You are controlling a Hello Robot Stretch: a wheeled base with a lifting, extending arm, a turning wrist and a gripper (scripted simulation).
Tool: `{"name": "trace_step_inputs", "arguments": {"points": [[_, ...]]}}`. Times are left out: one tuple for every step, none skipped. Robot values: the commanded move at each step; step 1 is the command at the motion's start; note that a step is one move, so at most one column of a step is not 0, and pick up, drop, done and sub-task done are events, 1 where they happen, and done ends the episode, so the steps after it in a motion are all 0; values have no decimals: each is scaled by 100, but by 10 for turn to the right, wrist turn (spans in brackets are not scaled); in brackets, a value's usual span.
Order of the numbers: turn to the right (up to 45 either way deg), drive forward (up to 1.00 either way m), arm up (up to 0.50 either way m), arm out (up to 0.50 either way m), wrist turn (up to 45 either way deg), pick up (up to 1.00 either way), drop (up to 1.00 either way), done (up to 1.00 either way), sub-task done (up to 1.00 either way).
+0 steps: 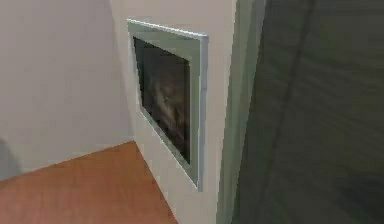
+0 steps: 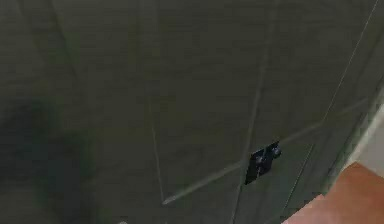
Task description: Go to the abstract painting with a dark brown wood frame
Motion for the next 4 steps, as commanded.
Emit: {"name": "trace_step_inputs", "arguments": {"points": [[-450, 0, 0, 0, 0, 0, 0, 0, 0], [-450, 0, 0, 0, 0, 0, 0, 0, 0], [-270, 0, 0, 0, 0, 0, 0, 0, 0], [0, 25, 0, 0, 0, 0, 0, 0, 0]]}}
